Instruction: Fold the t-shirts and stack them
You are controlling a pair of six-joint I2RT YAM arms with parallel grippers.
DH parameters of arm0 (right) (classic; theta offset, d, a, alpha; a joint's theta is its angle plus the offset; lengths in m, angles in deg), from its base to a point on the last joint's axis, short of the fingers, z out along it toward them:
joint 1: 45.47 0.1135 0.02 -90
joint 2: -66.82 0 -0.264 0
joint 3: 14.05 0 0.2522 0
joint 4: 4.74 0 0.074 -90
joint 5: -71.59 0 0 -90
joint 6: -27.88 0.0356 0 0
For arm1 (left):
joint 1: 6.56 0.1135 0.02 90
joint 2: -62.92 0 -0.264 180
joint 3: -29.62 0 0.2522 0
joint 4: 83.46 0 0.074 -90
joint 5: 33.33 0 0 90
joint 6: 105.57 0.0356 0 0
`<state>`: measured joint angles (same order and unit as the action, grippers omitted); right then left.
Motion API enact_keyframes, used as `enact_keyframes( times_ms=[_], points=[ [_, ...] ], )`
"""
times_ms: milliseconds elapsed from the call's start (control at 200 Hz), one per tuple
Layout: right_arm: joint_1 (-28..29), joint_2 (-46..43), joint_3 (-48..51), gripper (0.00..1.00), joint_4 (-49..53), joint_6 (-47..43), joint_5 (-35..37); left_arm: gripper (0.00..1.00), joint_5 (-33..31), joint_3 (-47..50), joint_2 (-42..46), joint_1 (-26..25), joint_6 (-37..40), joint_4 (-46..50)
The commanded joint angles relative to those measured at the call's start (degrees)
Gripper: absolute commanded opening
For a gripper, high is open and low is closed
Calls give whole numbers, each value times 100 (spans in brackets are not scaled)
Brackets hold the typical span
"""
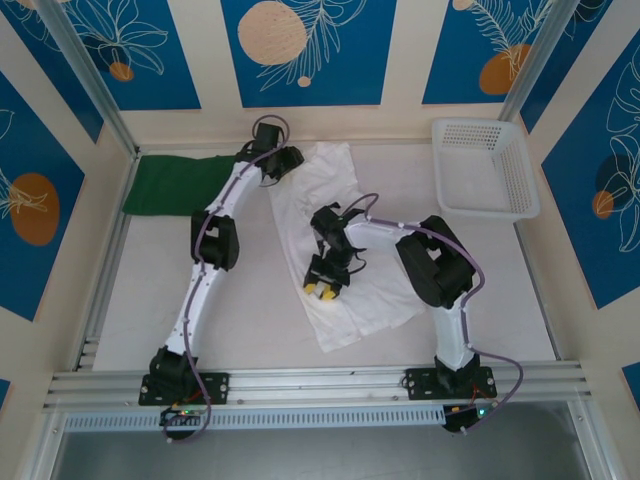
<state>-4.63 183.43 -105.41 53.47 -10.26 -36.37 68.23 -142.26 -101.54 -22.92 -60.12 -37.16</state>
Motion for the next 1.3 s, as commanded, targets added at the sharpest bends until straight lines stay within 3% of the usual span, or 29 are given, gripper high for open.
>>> enact_keyframes(
  times_ms=[0, 115, 210, 380, 480, 690, 880, 1050, 1295],
  points=[
    [325, 294, -351, 40, 259, -5, 74, 51, 23, -45, -364, 158, 30, 58],
    [542, 231, -818, 42, 419, -278, 191, 54, 91, -46, -153, 228, 63, 264],
    [559, -97, -1200, 43, 703, -622, 446, 65, 67, -43, 230, 242, 257, 600],
    [18, -1285, -713, 46, 569, -585, 508, 77, 251, -10, 910, 241, 447, 1202],
    [-582, -1910, -109, 46, 713, -510, 782, 76, 308, 494, 1412, 202, 455, 1645],
    [-1949, -2482, 1458, 43, 800, -809, 953, 65, 273, 3027, 2663, -130, 470, 1493],
    [-2163, -2372, 2245, 40, 449, -1038, 604, 60, 187, 4104, 2886, -427, 471, 1461],
    [-2113, -2411, 2883, 39, 220, -659, 531, 59, 64, 4004, 2529, -554, 531, 1573],
    [-1619, -2811, 3603, 38, -79, 334, 271, 59, 137, 2495, 1507, -803, 680, 2079]
  ],
)
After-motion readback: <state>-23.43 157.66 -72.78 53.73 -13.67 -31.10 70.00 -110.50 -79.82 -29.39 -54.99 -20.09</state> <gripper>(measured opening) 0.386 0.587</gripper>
